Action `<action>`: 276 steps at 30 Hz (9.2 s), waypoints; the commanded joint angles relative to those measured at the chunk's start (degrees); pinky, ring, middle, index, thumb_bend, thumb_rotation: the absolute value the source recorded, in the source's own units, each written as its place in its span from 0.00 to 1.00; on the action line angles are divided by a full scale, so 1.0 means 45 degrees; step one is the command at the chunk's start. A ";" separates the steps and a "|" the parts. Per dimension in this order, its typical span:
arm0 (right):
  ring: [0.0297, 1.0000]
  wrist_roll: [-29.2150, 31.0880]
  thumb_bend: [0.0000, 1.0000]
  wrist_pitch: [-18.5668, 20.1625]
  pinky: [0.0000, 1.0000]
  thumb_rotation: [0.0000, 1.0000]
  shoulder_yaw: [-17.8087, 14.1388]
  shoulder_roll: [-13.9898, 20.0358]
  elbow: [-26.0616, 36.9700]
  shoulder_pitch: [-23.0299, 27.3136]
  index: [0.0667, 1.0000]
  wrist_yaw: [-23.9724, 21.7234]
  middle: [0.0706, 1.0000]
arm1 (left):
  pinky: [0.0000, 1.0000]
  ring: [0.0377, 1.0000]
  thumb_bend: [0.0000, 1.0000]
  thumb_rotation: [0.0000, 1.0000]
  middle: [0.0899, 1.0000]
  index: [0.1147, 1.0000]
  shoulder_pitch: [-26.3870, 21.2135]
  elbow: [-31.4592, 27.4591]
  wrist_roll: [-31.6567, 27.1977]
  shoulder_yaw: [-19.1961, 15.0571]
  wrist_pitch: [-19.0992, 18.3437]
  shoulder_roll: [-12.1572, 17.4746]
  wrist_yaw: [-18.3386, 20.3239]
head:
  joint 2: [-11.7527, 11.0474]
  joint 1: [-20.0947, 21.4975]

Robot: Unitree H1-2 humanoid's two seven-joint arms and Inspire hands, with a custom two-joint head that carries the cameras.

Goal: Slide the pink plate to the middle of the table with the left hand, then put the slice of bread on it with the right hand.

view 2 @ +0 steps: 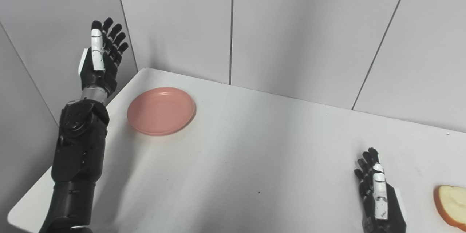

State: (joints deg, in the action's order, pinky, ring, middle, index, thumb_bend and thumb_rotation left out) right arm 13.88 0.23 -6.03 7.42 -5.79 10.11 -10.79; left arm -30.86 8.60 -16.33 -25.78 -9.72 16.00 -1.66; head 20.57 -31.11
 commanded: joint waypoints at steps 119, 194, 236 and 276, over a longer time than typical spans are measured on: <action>1.00 -0.1651 0.11 0.0147 1.00 1.00 0.1006 -0.0777 0.0679 -0.0605 1.00 0.1160 1.00 | 0.96 0.97 0.68 1.00 0.96 0.96 -0.0828 0.8755 -0.0058 0.3713 0.3523 -0.1470 0.2821 | 0.0239 0.5159; 0.98 -0.3123 0.65 -0.0197 0.99 1.00 0.0830 -0.0503 0.2057 -0.0724 1.00 0.2094 1.00 | 0.99 0.98 0.63 1.00 0.98 0.97 0.1347 0.4236 0.0089 0.5982 -0.0123 -0.3722 0.4290 | 0.2806 0.8253; 0.89 -0.8509 1.00 0.3721 0.83 0.34 0.0826 0.8375 0.4956 0.2890 0.90 -0.2429 0.90 | 0.94 0.94 0.72 0.95 0.94 0.93 0.0842 0.7107 -0.0609 0.4806 0.1357 -0.2663 0.5659 | 0.2269 1.1558; 0.98 -1.1593 1.00 0.4486 0.89 0.26 0.4191 1.1103 0.1464 0.3867 1.00 -0.6187 1.00 | 0.95 0.94 0.71 0.95 0.94 0.93 0.0949 0.7261 -0.0999 0.4791 0.1085 -0.2039 0.6323 | 0.2700 1.1917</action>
State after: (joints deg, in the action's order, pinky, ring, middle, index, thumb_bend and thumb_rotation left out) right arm -35.88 22.09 13.11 55.40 0.60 24.78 -41.10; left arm -30.79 37.88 -22.52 -4.54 -0.66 5.82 28.45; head 32.70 22.59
